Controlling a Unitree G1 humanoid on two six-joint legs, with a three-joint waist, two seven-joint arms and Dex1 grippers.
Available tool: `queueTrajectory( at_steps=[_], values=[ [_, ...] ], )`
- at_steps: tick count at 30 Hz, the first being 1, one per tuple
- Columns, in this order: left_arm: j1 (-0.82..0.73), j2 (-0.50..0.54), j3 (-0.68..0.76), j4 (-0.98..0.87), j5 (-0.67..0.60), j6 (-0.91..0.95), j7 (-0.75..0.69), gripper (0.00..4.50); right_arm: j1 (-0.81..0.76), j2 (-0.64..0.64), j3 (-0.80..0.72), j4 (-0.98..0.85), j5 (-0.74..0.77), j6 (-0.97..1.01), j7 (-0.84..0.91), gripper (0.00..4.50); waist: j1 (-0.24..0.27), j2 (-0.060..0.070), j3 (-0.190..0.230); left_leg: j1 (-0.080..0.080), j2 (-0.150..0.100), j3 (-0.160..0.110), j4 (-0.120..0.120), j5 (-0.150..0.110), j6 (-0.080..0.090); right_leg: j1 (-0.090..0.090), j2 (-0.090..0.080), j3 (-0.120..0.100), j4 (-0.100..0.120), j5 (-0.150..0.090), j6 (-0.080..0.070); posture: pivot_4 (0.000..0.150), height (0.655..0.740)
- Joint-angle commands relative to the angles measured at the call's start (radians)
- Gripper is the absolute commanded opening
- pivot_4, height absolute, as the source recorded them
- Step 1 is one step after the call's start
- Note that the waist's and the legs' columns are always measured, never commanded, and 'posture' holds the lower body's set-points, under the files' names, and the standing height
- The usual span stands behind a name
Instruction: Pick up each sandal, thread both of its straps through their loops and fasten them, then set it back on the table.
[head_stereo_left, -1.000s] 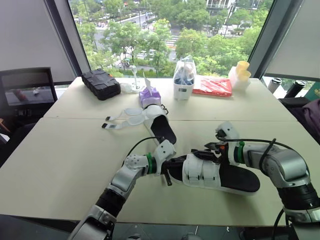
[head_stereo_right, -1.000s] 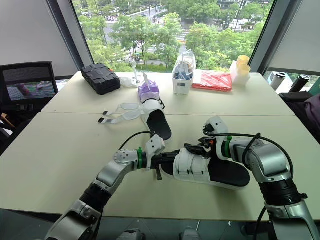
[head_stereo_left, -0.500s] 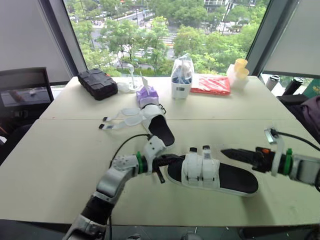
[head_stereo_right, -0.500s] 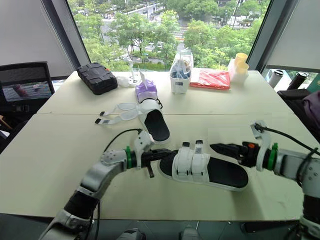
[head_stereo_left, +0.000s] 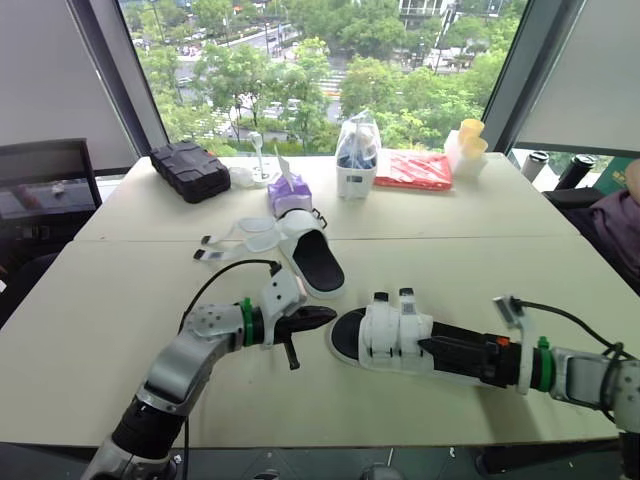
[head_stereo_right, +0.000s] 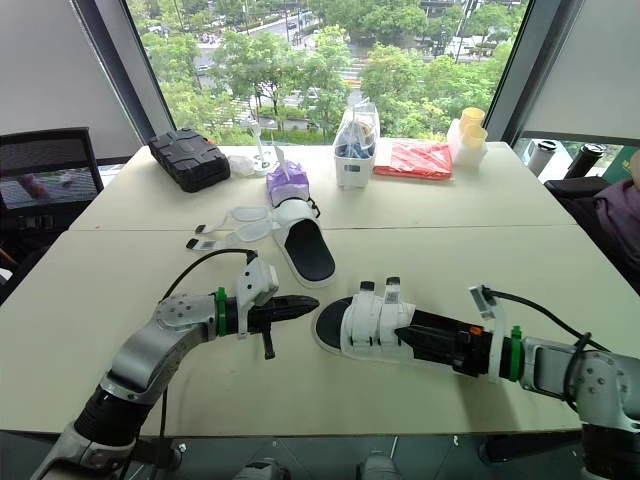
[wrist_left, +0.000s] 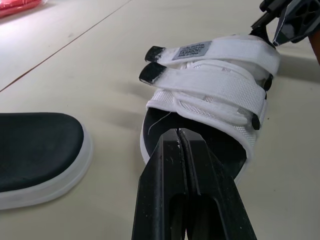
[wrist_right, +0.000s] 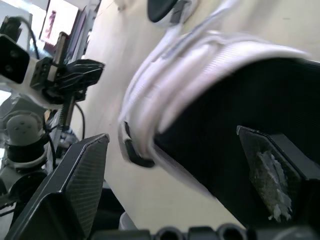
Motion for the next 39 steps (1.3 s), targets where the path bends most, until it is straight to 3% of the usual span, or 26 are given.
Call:
queueTrajectory(
  at_steps=[1, 3, 9, 10, 16, 24, 35, 39],
  values=[
    [0.015, -0.013, 0.006, -0.013, -0.001, -0.02, 0.029, 0.0, -0.07, 0.066, 0.026, 0.063, -0.004, -0.033, -0.045, 4.21, -0.001, 0.0, 0.0, 0.0, 0.0, 0.0, 0.0, 0.0, 0.0, -0.001, 0.0, 0.0, 0.0, 0.0, 0.0, 0.15, 0.74],
    [0.028, -0.017, 0.007, -0.019, -0.001, -0.02, 0.042, 0.0, -0.083, 0.075, 0.048, 0.067, -0.009, -0.038, -0.043, 3.54, 0.002, 0.0, 0.0, 0.0, 0.0, 0.0, -0.001, 0.0, 0.0, -0.001, 0.0, 0.0, 0.0, 0.0, 0.0, 0.15, 0.74],
    [0.04, -0.019, 0.007, -0.037, -0.005, -0.018, 0.062, 0.0, -0.083, 0.097, 0.059, 0.063, 0.005, -0.042, -0.063, 0.4, 0.004, 0.0, 0.0, -0.001, -0.001, 0.0, 0.0, 0.0, 0.0, 0.0, -0.001, 0.0, 0.0, 0.0, 0.0, 0.15, 0.74],
    [0.04, -0.021, 0.008, -0.039, -0.005, -0.019, 0.067, 0.0, -0.09, 0.117, 0.035, 0.067, 0.012, -0.053, -0.091, 0.05, 0.004, -0.001, 0.0, -0.001, -0.001, 0.0, 0.0, 0.0, 0.0, 0.0, -0.001, 0.0, 0.0, 0.0, 0.0, 0.15, 0.74],
    [-0.012, -0.057, 0.036, 0.001, 0.002, -0.051, 0.124, 0.0, -0.284, 0.27, -0.21, 0.187, 0.004, -0.275, -0.426, 0.05, -0.001, -0.001, 0.001, 0.0, -0.001, 0.0, 0.002, 0.002, -0.002, 0.0, 0.0, 0.001, 0.0, 0.001, -0.005, 0.15, 0.74],
    [-0.034, -0.062, 0.015, 0.04, 0.002, -0.071, 0.118, 0.0, -0.579, 0.404, -0.299, 0.457, -0.144, -0.721, -0.748, 0.05, -0.007, 0.001, 0.0, -0.001, 0.0, 0.0, -0.005, 0.004, -0.002, -0.006, 0.0, 0.001, 0.002, 0.004, -0.001, 0.15, 0.74],
    [-0.022, -0.054, 0.035, 0.023, -0.003, -0.045, 0.147, 0.0, -0.778, 0.299, -0.257, 1.076, -0.334, -1.088, -0.68, 0.05, -0.007, 0.001, 0.0, 0.0, -0.001, 0.002, -0.013, 0.005, -0.003, -0.007, -0.001, 0.001, -0.001, 0.003, -0.001, 0.15, 0.74],
    [0.0, -0.048, 0.021, -0.024, -0.001, -0.015, 0.163, 0.0, -0.801, 0.299, -0.25, 1.155, -0.357, -1.153, -0.664, 1.71, -0.012, 0.001, 0.0, 0.001, 0.0, 0.001, -0.014, 0.005, -0.004, -0.007, -0.001, 0.001, 0.0, 0.003, -0.002, 0.15, 0.74]
  ],
)
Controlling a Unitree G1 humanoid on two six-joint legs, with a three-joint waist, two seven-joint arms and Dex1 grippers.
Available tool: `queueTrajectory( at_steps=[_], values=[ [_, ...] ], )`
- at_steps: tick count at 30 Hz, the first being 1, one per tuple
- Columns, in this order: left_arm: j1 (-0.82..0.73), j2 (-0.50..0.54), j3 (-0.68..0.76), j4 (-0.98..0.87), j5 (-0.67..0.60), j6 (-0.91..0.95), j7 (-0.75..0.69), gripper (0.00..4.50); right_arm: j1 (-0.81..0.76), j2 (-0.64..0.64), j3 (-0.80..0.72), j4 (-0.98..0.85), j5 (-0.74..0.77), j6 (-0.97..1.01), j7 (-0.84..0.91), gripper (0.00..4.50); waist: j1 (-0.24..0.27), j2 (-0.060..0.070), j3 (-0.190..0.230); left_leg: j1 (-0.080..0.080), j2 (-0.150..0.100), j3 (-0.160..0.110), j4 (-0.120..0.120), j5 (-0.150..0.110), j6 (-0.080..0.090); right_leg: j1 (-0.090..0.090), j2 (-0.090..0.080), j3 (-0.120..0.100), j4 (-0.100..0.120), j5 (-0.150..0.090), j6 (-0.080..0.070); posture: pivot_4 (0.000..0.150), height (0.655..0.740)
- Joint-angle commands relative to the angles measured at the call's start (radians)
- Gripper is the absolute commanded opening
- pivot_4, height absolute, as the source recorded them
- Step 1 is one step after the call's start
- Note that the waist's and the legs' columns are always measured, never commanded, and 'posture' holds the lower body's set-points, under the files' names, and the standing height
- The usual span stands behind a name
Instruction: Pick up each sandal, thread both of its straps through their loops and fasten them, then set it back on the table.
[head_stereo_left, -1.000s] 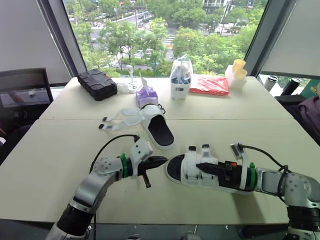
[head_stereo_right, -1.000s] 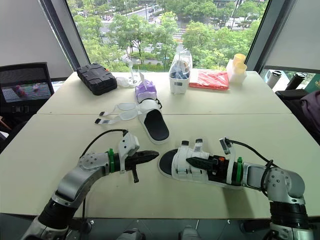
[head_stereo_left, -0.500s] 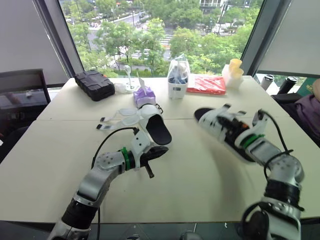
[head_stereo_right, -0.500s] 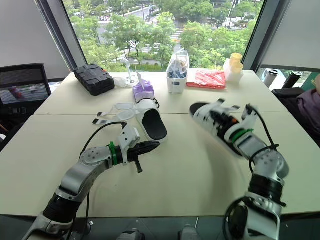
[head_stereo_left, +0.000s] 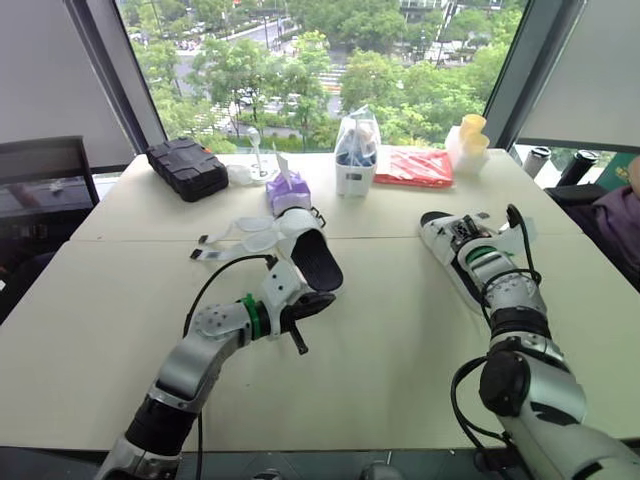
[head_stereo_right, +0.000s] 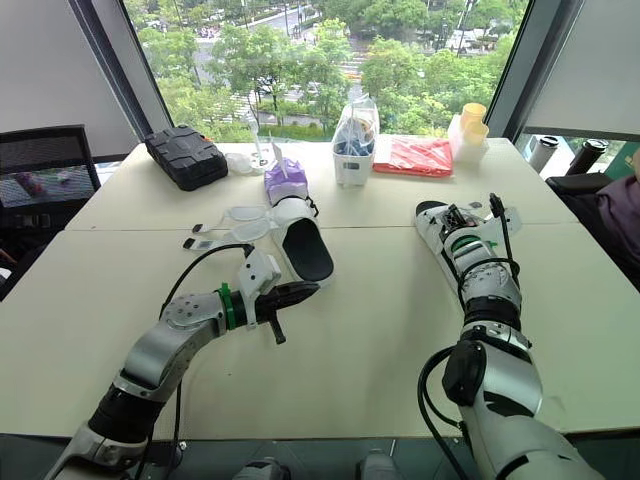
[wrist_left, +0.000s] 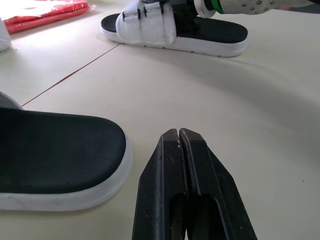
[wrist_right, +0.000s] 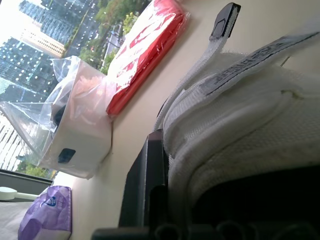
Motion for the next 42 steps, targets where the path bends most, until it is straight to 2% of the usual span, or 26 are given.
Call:
queueTrajectory(
  at_steps=[1, 5, 6, 11, 18, 24, 29, 34, 37, 42],
  values=[
    [0.013, 0.011, 0.012, -0.074, -0.004, 0.018, 0.013, 0.0, -0.022, -0.007, 0.011, 0.027, -0.024, -0.06, 0.017, 2.25, -0.006, 0.0, 0.0, 0.0, 0.0, 0.0, 0.0, 0.0, 0.0, 0.0, 0.0, 0.0, 0.0, 0.0, 0.0, 0.15, 0.74],
    [0.03, 0.019, 0.026, -0.098, -0.009, 0.037, 0.032, 0.0, -0.017, 0.002, 0.012, 0.034, -0.032, -0.073, 0.026, 4.23, -0.019, 0.0, 0.0, 0.0, 0.0, 0.0, 0.0, 0.0, 0.0, 0.0, 0.0, 0.0, 0.0, 0.0, 0.0, 0.15, 0.74],
    [0.033, 0.021, 0.028, -0.101, -0.009, 0.038, 0.036, 0.0, -0.014, 0.005, 0.012, 0.029, -0.028, -0.067, 0.035, 4.46, -0.019, 0.0, 0.0, 0.0, 0.0, 0.0, 0.0, 0.0, 0.0, 0.0, 0.0, 0.0, 0.0, 0.0, 0.0, 0.15, 0.74],
    [0.049, 0.033, 0.052, -0.117, -0.013, 0.046, 0.058, 0.0, 0.042, 0.019, 0.078, -0.074, -0.066, -0.017, 0.053, 4.46, -0.02, 0.0, 0.0, 0.0, 0.0, -0.001, 0.0, 0.0, 0.0, 0.0, 0.0, 0.0, 0.0, 0.0, 0.0, 0.15, 0.74],
    [0.075, 0.046, 0.124, -0.131, -0.037, 0.054, 0.085, 0.0, 0.289, 0.062, 0.196, -0.583, -0.038, 0.231, 0.046, 4.46, -0.018, 0.0, 0.0, 0.0, 0.0, -0.001, -0.001, 0.0, -0.001, 0.0, 0.0, 0.0, 0.001, 0.0, 0.0, 0.15, 0.74],
    [0.064, 0.037, 0.141, -0.182, -0.08, 0.123, 0.11, 0.0, 0.551, -0.053, 0.234, -1.034, 0.082, 0.492, 0.152, 4.46, -0.01, 0.001, 0.0, -0.001, 0.0, -0.002, -0.001, 0.0, -0.001, 0.0, 0.0, 0.0, 0.0, 0.0, 0.0, 0.15, 0.74],
    [0.028, 0.047, 0.074, -0.163, -0.055, 0.128, 0.077, 0.0, 0.698, -0.124, 0.165, -1.261, 0.212, 0.586, 0.2, 4.46, -0.01, 0.0, 0.0, 0.0, 0.0, -0.002, 0.001, 0.0, -0.001, 0.001, 0.0, 0.0, 0.0, 0.0, 0.0, 0.15, 0.74],
    [-0.029, 0.017, 0.126, -0.094, -0.132, 0.158, 0.052, 0.0, 0.761, -0.182, 0.163, -1.423, 0.275, 0.615, 0.229, 4.46, -0.017, 0.0, 0.0, 0.001, 0.0, -0.001, 0.003, 0.001, 0.0, 0.001, 0.0, 0.0, 0.001, 0.0, 0.0, 0.15, 0.74],
    [-0.036, 0.03, 0.141, -0.078, -0.176, 0.164, 0.007, 0.79, 0.806, -0.23, 0.196, -1.487, 0.27, 0.606, 0.284, 4.5, -0.017, 0.0, 0.0, 0.0, 0.0, -0.001, 0.004, 0.001, 0.0, 0.002, 0.0, 0.0, 0.001, 0.0, 0.0, 0.15, 0.74],
    [-0.02, 0.088, 0.136, -0.108, -0.176, 0.158, -0.034, 3.24, 0.872, -0.27, 0.285, -1.569, 0.24, 0.575, 0.371, 4.5, -0.014, -0.001, 0.0, 0.0, 0.0, -0.001, 0.004, 0.001, 0.0, 0.002, 0.0, 0.0, 0.0, -0.001, 0.001, 0.15, 0.74]
  ],
)
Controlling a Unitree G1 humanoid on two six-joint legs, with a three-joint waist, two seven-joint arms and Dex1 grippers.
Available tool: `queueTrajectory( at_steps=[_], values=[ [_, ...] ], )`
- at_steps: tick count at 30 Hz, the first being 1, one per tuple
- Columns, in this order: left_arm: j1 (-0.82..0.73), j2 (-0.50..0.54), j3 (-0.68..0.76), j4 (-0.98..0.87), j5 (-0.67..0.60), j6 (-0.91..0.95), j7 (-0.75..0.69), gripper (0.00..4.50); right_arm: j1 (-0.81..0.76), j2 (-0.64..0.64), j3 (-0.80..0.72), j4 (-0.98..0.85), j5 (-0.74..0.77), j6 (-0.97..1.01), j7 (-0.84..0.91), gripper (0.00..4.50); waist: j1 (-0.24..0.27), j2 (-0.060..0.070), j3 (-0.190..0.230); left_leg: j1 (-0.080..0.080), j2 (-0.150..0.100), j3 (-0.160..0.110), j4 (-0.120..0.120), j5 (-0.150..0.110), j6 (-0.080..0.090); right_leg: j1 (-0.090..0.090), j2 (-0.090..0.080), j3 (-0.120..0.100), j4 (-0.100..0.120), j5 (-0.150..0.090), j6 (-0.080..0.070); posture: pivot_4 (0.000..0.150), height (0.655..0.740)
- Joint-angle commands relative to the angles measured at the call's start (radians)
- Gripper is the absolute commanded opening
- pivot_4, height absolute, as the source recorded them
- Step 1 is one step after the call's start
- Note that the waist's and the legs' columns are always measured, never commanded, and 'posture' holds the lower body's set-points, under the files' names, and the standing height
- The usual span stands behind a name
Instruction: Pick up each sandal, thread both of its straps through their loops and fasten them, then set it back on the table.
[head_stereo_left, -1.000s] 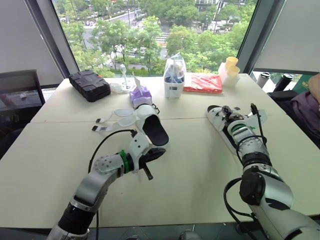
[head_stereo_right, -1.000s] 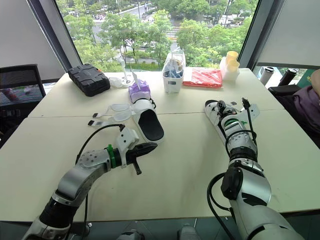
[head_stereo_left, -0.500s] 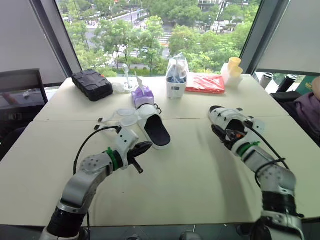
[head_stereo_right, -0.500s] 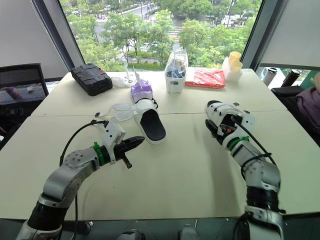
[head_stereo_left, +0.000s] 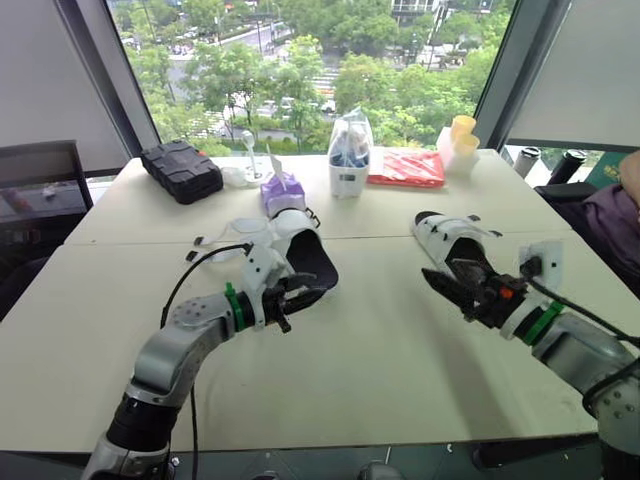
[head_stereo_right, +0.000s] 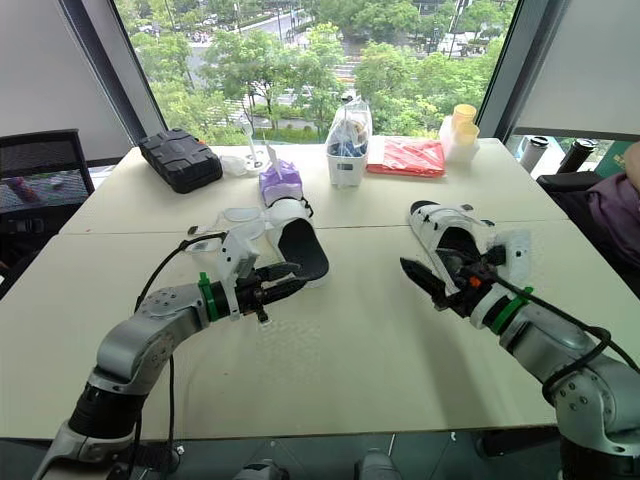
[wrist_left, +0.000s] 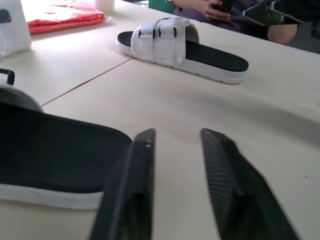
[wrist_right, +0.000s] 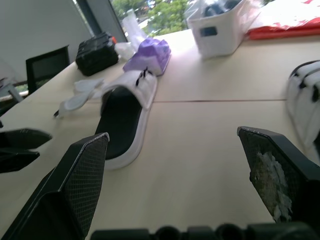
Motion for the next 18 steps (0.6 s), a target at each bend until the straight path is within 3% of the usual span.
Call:
queueTrajectory(
  at_steps=[1, 2, 3, 8, 12, 15, 18],
  values=[
    [0.009, 0.058, 0.017, -0.06, -0.009, -0.006, -0.037, 3.89, 0.01, -0.038, 0.061, -0.095, -0.015, -0.04, 0.066, 4.5, -0.002, 0.0, 0.0, 0.0, 0.0, 0.0, 0.0, 0.0, 0.0, 0.0, 0.0, 0.0, 0.0, 0.0, 0.0, 0.15, 0.74],
    [0.011, 0.067, 0.023, -0.073, -0.017, 0.001, -0.037, 4.31, 0.001, -0.043, 0.077, -0.094, -0.021, -0.051, 0.083, 4.5, -0.003, 0.0, 0.0, 0.0, 0.0, 0.0, 0.0, 0.0, 0.0, 0.0, 0.0, 0.0, 0.0, 0.0, 0.0, 0.15, 0.74],
    [0.008, 0.077, 0.033, -0.077, -0.005, -0.004, -0.019, 4.42, -0.023, -0.045, 0.097, -0.08, -0.027, -0.06, 0.096, 4.5, -0.003, 0.0, 0.0, 0.0, 0.0, 0.0, 0.0, 0.0, 0.0, 0.0, 0.0, 0.0, 0.0, 0.0, 0.0, 0.15, 0.74],
    [-0.002, 0.174, 0.107, -0.09, 0.039, -0.018, 0.017, 4.42, -0.122, -0.053, 0.231, -0.071, -0.095, -0.093, 0.152, 4.5, -0.003, -0.001, 0.001, 0.001, 0.001, 0.0, 0.001, 0.0, 0.0, 0.0, 0.0, 0.0, 0.0, 0.0, -0.001, 0.15, 0.74],
    [-0.032, 0.299, 0.102, -0.08, 0.204, -0.058, 0.09, 4.42, -0.232, -0.03, 0.359, -0.058, -0.167, -0.113, 0.166, 4.5, -0.003, -0.002, 0.001, 0.0, 0.001, 0.0, 0.001, 0.0, 0.0, 0.0, 0.0, -0.001, 0.0, 0.0, -0.001, 0.15, 0.74],
    [-0.1, 0.304, 0.006, 0.004, 0.374, -0.096, 0.195, 4.42, -0.269, 0.022, 0.397, 0.001, -0.198, -0.155, 0.174, 4.5, 0.018, -0.003, 0.001, -0.001, 0.0, -0.001, 0.001, 0.0, 0.0, 0.0, 0.0, -0.001, 0.0, 0.0, 0.0, 0.15, 0.74],
    [-0.138, 0.276, -0.003, 0.086, 0.444, -0.126, 0.261, 4.42, -0.279, 0.08, 0.452, 0.017, -0.243, -0.174, 0.149, 4.5, 0.024, -0.003, 0.001, -0.001, 0.0, -0.001, 0.001, 0.0, 0.0, 0.0, 0.0, -0.001, -0.001, 0.0, 0.0, 0.15, 0.74]
  ],
)
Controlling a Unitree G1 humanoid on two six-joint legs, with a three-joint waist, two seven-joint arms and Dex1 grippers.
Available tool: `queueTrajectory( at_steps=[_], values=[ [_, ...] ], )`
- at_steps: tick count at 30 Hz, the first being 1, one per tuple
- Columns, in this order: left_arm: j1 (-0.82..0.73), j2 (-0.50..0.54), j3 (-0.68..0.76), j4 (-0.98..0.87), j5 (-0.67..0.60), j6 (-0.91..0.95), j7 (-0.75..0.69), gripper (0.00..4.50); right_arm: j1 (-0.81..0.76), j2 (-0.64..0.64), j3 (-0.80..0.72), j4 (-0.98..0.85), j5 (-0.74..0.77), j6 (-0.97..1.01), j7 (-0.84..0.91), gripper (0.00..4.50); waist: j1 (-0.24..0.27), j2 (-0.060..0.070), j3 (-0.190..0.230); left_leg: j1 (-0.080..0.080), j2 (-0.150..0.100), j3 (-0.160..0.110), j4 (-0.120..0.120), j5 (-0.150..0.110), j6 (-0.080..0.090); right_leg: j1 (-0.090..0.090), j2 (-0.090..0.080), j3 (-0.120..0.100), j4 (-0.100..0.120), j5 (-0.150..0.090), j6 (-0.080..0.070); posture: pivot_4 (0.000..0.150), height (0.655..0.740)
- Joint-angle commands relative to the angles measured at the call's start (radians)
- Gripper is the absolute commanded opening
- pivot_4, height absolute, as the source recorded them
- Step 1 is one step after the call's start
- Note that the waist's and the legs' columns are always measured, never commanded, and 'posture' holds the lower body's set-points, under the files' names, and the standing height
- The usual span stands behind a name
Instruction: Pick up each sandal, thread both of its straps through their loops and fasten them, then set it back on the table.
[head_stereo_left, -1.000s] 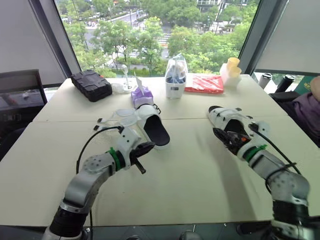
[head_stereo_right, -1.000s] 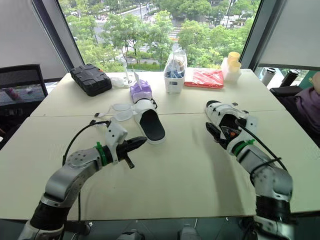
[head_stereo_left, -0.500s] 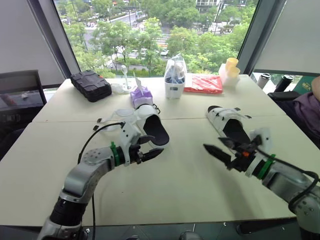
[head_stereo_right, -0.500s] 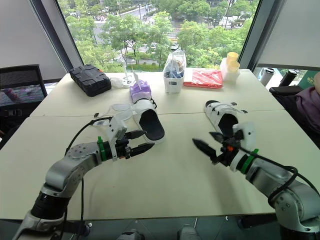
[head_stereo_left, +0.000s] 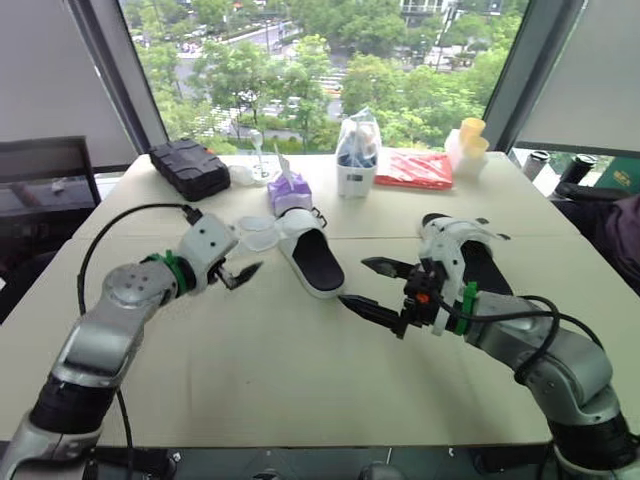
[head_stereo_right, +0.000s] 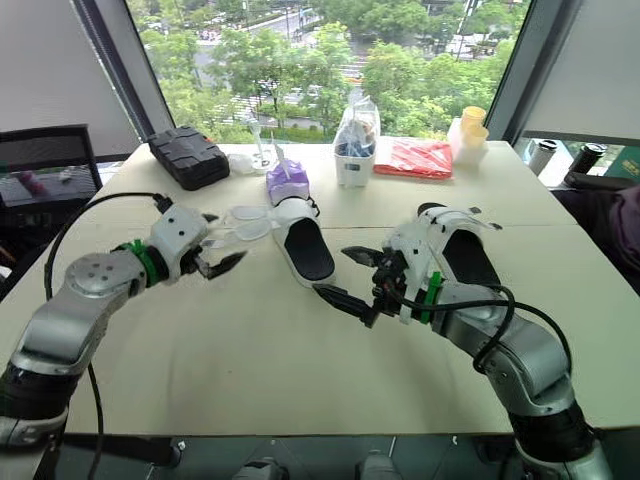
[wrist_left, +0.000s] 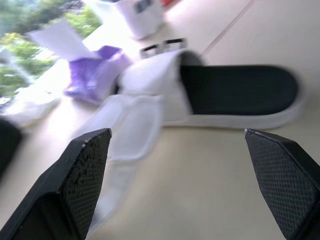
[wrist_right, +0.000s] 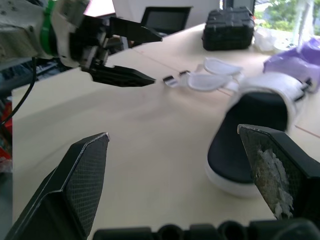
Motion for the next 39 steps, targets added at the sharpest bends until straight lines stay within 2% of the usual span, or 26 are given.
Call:
queueTrajectory(
  at_steps=[1, 5, 11, 17, 23, 30, 33, 39],
  values=[
    [-0.064, -0.049, -0.017, 0.087, 0.093, -0.031, 0.097, 4.42, -0.004, 0.041, 0.049, 0.006, -0.057, -0.044, -0.016, 4.5, 0.004, 0.0, 0.0, 0.0, 0.0, 0.0, 0.0, 0.0, 0.0, 0.0, 0.0, 0.0, 0.0, 0.0, 0.0, 0.15, 0.74],
    [-0.146, -0.131, -0.065, 0.21, 0.157, -0.076, 0.143, 4.42, 0.001, 0.056, 0.076, 0.044, -0.149, -0.096, -0.032, 4.5, 0.005, -0.002, 0.001, -0.002, 0.0, -0.001, 0.0, 0.0, 0.0, -0.001, 0.0, -0.001, 0.0, 0.0, 0.0, 0.15, 0.74],
    [-0.243, -0.235, -0.109, 0.366, 0.172, -0.195, 0.119, 4.42, 0.007, 0.039, 0.047, 0.047, -0.259, -0.099, -0.113, 4.5, 0.001, -0.002, 0.001, -0.001, 0.0, -0.001, 0.0, 0.0, 0.0, -0.002, 0.0, -0.001, 0.002, 0.0, 0.0, 0.15, 0.74],
    [-0.335, -0.33, -0.171, 0.543, 0.245, -0.299, 0.159, 4.42, 0.044, 0.004, -0.012, 0.029, -0.285, -0.097, -0.12, 4.5, 0.004, -0.002, 0.001, -0.001, 0.0, 0.0, 0.0, 0.0, 0.0, -0.001, 0.0, -0.001, 0.001, 0.0, 0.0, 0.15, 0.74],
    [-0.469, -0.456, -0.237, 0.895, 0.344, -0.416, 0.264, 4.42, 0.04, 0.023, -0.026, -0.002, -0.289, -0.076, -0.15, 4.5, 0.003, -0.002, 0.001, -0.001, 0.0, 0.0, 0.0, 0.0, 0.0, -0.001, 0.0, -0.001, 0.002, 0.001, 0.001, 0.15, 0.74],
    [-0.663, -0.531, -0.287, 1.358, 0.457, -0.479, 0.452, 4.42, 0.041, 0.039, -0.041, -0.027, -0.302, -0.061, -0.199, 4.5, 0.0, -0.002, 0.001, -0.001, -0.001, 0.0, 0.002, 0.0, 0.0, -0.001, 0.0, -0.001, 0.002, 0.001, 0.002, 0.15, 0.74],
    [-0.711, -0.556, -0.275, 1.452, 0.458, -0.498, 0.491, 3.62, 0.046, 0.051, -0.05, -0.038, -0.308, -0.055, -0.222, 4.5, 0.0, -0.002, 0.001, -0.001, -0.001, 0.0, 0.002, 0.0, 0.0, -0.001, 0.0, -0.001, 0.002, 0.001, 0.003, 0.15, 0.74],
    [-0.736, -0.571, -0.269, 1.517, 0.466, -0.522, 0.521, 0.59, 0.042, 0.062, -0.052, -0.044, -0.305, -0.045, -0.236, 4.5, 0.002, -0.003, 0.001, -0.001, -0.001, 0.0, 0.002, 0.0, 0.0, -0.001, 0.0, -0.001, 0.002, 0.002, 0.003, 0.15, 0.74]
  ],
)
